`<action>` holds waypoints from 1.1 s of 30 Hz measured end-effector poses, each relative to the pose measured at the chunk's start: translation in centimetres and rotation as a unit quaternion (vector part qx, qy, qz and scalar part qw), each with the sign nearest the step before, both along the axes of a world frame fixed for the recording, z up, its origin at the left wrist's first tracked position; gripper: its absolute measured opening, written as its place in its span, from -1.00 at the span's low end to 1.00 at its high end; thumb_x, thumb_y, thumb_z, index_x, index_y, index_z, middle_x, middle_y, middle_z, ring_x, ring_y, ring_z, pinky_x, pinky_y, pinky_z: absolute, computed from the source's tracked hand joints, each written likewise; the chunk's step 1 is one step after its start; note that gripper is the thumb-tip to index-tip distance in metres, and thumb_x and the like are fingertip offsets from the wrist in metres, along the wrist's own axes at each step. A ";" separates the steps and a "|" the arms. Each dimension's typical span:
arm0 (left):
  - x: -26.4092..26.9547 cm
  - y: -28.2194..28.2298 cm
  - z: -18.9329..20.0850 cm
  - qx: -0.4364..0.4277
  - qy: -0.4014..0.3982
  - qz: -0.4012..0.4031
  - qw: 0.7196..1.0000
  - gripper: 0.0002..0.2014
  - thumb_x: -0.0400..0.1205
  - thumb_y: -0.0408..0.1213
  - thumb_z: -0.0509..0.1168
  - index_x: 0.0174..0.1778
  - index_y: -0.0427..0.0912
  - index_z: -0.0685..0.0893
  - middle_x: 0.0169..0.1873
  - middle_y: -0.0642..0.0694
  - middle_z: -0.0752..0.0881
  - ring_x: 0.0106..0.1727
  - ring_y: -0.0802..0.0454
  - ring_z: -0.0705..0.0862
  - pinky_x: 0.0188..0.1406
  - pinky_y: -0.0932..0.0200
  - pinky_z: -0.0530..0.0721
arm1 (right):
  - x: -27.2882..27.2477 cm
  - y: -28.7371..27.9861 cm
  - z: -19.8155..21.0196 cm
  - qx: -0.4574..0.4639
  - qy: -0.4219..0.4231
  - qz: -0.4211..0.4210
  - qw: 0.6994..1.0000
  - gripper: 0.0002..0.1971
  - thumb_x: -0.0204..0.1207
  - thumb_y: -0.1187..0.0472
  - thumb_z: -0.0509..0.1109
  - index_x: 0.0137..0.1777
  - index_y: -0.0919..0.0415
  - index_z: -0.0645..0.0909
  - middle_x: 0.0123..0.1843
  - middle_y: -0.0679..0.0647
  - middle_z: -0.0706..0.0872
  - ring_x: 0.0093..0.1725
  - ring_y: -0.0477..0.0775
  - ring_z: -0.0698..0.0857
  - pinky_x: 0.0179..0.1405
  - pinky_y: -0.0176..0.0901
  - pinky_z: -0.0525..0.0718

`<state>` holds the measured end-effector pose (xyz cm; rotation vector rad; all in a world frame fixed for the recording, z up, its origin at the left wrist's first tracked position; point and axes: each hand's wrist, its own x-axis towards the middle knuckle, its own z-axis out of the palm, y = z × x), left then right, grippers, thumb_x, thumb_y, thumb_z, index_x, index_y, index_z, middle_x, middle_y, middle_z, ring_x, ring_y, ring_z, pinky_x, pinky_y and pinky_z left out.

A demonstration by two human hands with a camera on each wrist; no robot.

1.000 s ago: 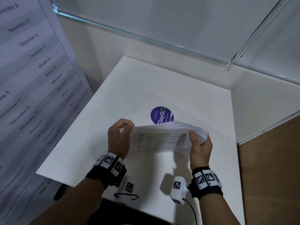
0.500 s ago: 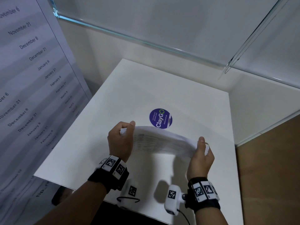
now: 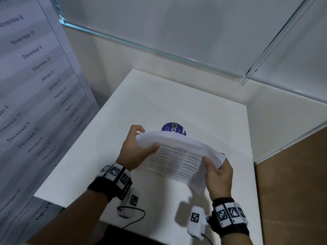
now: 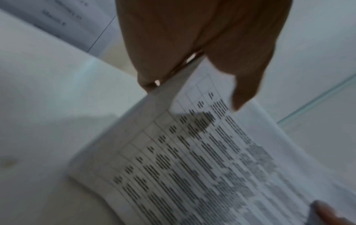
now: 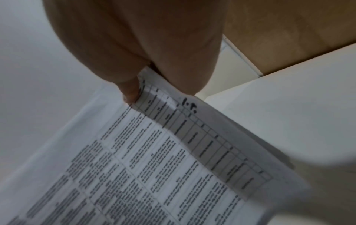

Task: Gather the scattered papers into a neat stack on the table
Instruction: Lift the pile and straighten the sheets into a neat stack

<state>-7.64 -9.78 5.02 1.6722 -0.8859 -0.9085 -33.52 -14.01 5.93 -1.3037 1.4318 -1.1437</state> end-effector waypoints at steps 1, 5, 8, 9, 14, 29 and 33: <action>0.6 -0.3 -0.3 0.040 -0.029 -0.010 0.999 -0.39 0.37 -0.12 0.59 0.20 0.10 0.37 -0.01 -0.06 0.66 -0.02 -0.11 0.71 -0.01 -0.15 0.79 | -0.2 -0.2 0.3 0.010 -0.002 -0.007 1.000 -0.80 0.61 0.38 0.43 -0.01 0.02 0.68 -0.05 -0.03 0.83 -0.12 -0.26 0.81 0.04 -0.17 0.72; 1.8 -0.4 -2.0 0.158 0.042 0.085 0.983 0.02 0.28 0.06 0.60 0.57 0.12 0.14 0.52 -0.28 0.46 0.44 -0.25 0.55 0.43 -0.22 0.56 | -0.3 -0.9 1.6 0.032 -0.091 -0.037 0.995 -0.78 0.66 0.40 0.37 0.26 0.27 0.69 0.08 0.10 0.85 0.02 -0.10 0.85 0.04 -0.22 0.80; 0.1 0.1 -2.6 0.161 0.210 0.069 0.962 0.28 0.22 0.05 0.67 0.71 0.18 -0.09 0.67 -0.08 0.23 0.60 -0.20 0.38 0.57 -0.22 0.39 | 0.3 -0.8 2.3 0.095 -0.275 -0.066 0.955 -0.71 0.68 0.46 0.29 0.34 0.31 0.66 0.08 0.15 0.87 0.12 0.10 0.83 0.01 -0.20 0.82; -0.6 0.1 -2.5 0.158 0.277 0.055 0.946 0.30 0.22 -0.01 0.68 0.71 0.22 -0.12 0.63 -0.05 0.29 0.58 -0.22 0.40 0.55 -0.19 0.39 | 0.6 -0.6 2.5 0.126 -0.327 -0.066 0.934 -0.70 0.69 0.45 0.28 0.36 0.28 0.66 0.11 0.18 0.87 0.13 0.16 0.83 0.06 -0.08 0.82; -1.4 -1.2 -1.4 0.023 0.465 -0.024 0.885 -0.31 0.50 -0.47 0.41 0.58 -0.14 0.43 0.41 -0.27 0.67 0.23 -0.23 0.76 0.04 -0.06 0.76 | 0.9 0.5 1.7 0.213 -0.361 -0.043 0.907 -0.64 0.70 0.30 0.31 0.47 0.23 0.60 0.21 0.20 0.81 -0.13 -0.03 0.88 -0.31 -0.19 0.81; -1.7 -0.1 -0.4 -0.075 -0.062 -0.122 0.988 -0.85 0.51 -0.30 0.32 -0.05 -0.19 0.73 -0.15 -0.06 0.84 -0.07 -0.09 0.81 -0.06 -0.19 0.80 | -0.2 -0.9 2.2 0.097 -0.120 0.089 0.984 -0.86 0.57 0.38 0.46 0.02 0.16 0.79 -0.03 0.21 0.90 0.01 0.22 0.87 -0.08 -0.02 0.82; -4.2 0.3 1.0 -0.146 -0.091 0.047 0.984 -0.84 0.50 -0.27 0.30 -0.02 -0.10 0.70 -0.17 0.25 0.75 -0.07 0.20 0.74 -0.05 0.10 0.72 | 1.6 -0.1 3.2 -0.055 -0.064 0.047 0.995 -0.80 0.60 0.19 0.47 -0.17 0.33 0.76 -0.31 -0.02 0.85 -0.27 -0.09 0.77 -0.23 -0.25 0.71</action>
